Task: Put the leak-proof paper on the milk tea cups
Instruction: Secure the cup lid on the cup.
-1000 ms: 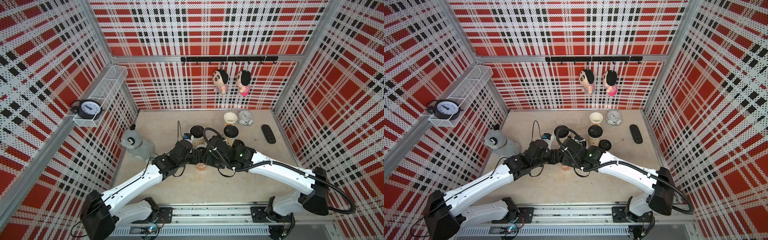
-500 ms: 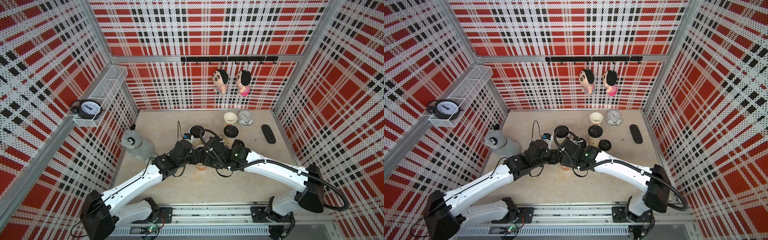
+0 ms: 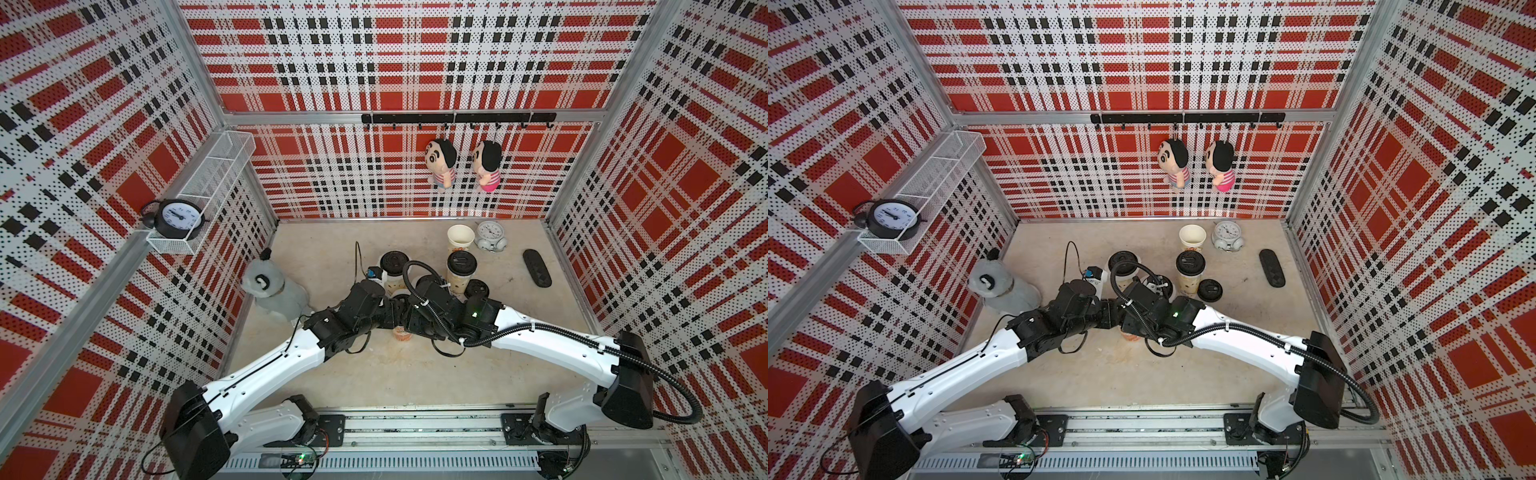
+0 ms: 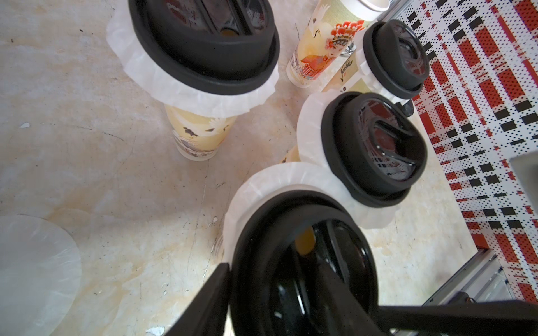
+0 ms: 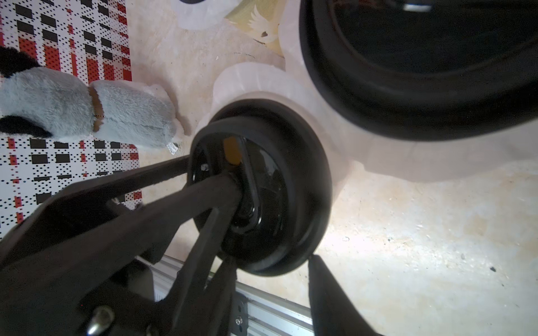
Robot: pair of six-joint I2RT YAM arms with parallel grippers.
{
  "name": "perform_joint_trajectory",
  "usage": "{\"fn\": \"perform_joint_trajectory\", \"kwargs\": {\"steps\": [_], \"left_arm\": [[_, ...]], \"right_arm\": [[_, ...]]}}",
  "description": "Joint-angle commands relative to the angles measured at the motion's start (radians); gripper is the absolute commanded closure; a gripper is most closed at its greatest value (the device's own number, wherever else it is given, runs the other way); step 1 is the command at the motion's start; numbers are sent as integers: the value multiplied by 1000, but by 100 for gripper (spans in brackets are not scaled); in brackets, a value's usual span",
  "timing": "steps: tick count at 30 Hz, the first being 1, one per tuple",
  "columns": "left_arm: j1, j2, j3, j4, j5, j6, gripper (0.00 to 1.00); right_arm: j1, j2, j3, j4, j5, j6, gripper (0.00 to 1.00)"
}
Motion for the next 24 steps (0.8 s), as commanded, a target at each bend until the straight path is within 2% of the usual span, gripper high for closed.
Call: {"fn": "perform_joint_trajectory", "kwargs": {"steps": [1, 24], "left_arm": [[-10, 43, -64, -200, 26, 15, 50], [-13, 35, -67, -200, 27, 12, 50]], "right_arm": [[-22, 50, -64, -168, -1, 16, 57], [-69, 149, -27, -353, -123, -134, 57]]}}
